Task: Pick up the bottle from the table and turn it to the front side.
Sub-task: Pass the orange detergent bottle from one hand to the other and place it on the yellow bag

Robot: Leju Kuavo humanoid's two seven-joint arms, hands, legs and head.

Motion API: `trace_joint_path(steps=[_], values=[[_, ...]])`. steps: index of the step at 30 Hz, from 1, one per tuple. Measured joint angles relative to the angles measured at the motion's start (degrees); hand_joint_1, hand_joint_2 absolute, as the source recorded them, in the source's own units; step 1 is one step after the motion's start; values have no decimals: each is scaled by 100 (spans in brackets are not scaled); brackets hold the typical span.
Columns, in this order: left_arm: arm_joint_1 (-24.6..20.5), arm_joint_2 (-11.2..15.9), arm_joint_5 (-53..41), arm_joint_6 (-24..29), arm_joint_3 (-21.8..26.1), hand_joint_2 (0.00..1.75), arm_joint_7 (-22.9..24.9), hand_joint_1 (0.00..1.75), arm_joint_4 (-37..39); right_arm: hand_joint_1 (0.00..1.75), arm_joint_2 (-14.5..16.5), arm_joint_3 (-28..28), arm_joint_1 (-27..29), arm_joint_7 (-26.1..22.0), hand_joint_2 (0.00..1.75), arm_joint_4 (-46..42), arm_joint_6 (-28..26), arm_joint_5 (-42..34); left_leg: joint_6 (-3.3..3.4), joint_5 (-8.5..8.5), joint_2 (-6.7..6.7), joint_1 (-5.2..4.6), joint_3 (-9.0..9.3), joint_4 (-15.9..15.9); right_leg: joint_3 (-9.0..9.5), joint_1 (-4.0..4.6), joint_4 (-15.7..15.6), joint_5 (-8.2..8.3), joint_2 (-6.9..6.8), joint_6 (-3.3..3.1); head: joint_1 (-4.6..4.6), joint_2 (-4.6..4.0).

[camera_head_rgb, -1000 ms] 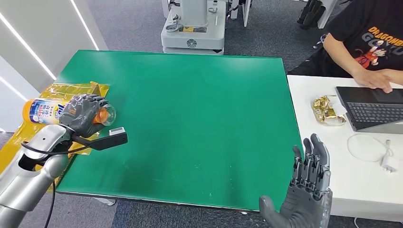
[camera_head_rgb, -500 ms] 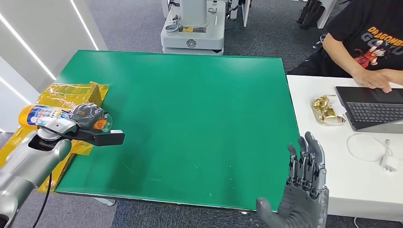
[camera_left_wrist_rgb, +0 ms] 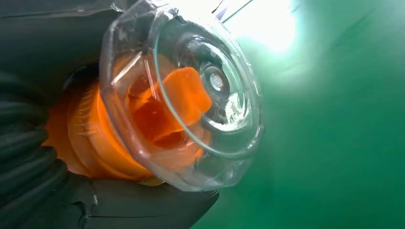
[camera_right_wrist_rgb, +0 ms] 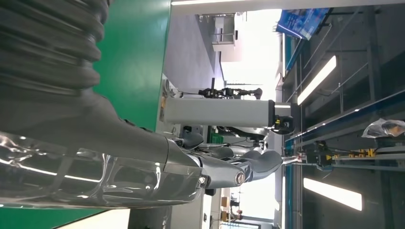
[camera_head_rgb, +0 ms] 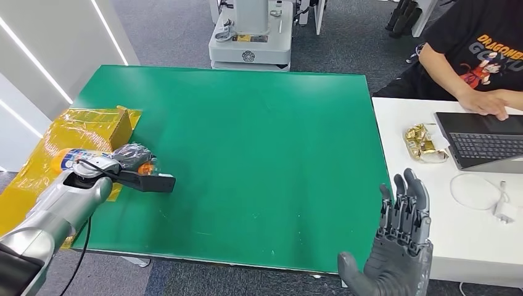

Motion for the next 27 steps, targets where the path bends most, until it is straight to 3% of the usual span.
trace_joint_path(steps=[10, 14, 27], values=[[5, -249, 58, 353, -10, 175, -429, 172, 355, 0, 130, -38, -142, 77, 175, 60, 24, -32, 0, 0, 0, 0, -1, -1, 0, 0, 1, 0, 0, 0, 1, 0], [14, -277, 104, 304, -10, 175, -436, 0, 408, 0, 155, -40, -161, 68, 175, 85, 25, -37, 0, 0, 0, 0, -1, -1, 1, 0, 1, 0, 0, 0, 1, 0], [31, -232, 205, 97, -10, 175, -354, 0, 475, 0, 161, -40, -209, 123, 175, 151, 11, -34, 0, 0, -1, 0, 5, -2, 8, 0, 2, 0, -2, 0, 0, 0]])
